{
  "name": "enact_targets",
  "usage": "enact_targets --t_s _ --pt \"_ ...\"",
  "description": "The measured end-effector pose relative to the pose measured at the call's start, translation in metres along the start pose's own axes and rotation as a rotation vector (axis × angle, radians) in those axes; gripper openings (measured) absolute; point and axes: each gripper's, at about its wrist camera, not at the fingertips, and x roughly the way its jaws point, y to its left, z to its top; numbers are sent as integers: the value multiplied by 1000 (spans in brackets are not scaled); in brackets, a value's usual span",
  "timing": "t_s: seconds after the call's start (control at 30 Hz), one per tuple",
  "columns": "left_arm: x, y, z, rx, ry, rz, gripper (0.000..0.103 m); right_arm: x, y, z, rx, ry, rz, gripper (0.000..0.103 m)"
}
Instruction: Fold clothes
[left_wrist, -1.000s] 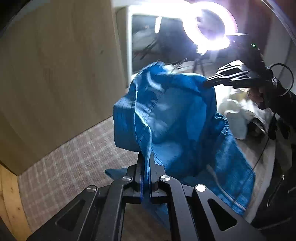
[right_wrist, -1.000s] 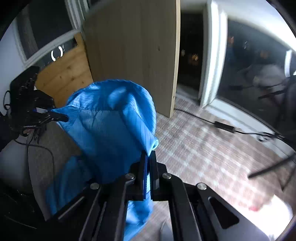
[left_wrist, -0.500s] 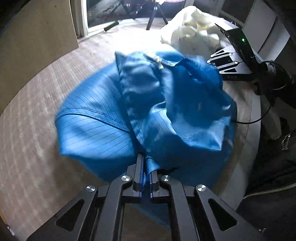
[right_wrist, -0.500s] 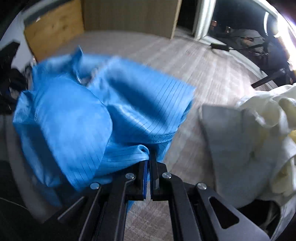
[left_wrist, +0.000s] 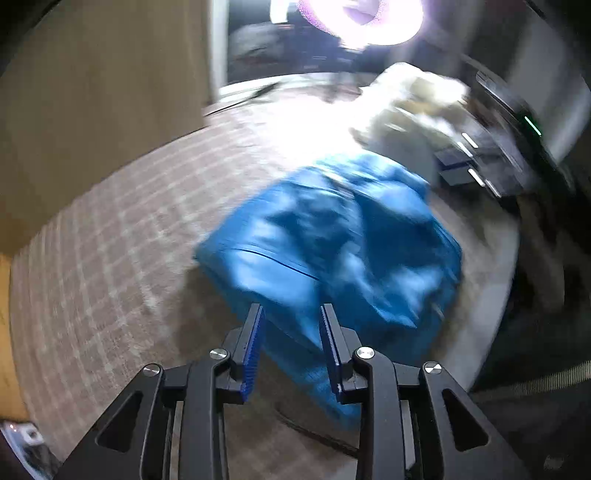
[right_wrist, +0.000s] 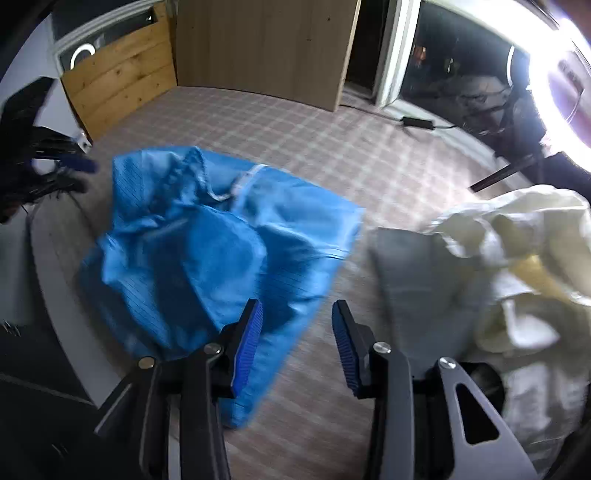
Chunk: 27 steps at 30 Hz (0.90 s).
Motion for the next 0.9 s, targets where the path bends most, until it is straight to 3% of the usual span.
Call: enact_targets --t_s 0.13,0.23,0.33,0.43,0.77,0.9 --pt "15 26 7 -147 -6 -69 29 3 27 -2 -13 -18 61 39" --pt "31 28 7 -174 36 -75 26 8 50 -12 -40 9 111 42" --pt "43 30 2 -206 84 -93 6 13 72 -21 -63 31 154 42" --pt "36 33 -9 -262 79 -131 4 24 82 -19 -50 28 166 42" --pt "26 27 -14 -241 82 -133 3 60 106 -20 -217 111 133 42" --pt "42 16 -46 -211 226 -88 3 58 96 -33 -324 239 86 42"
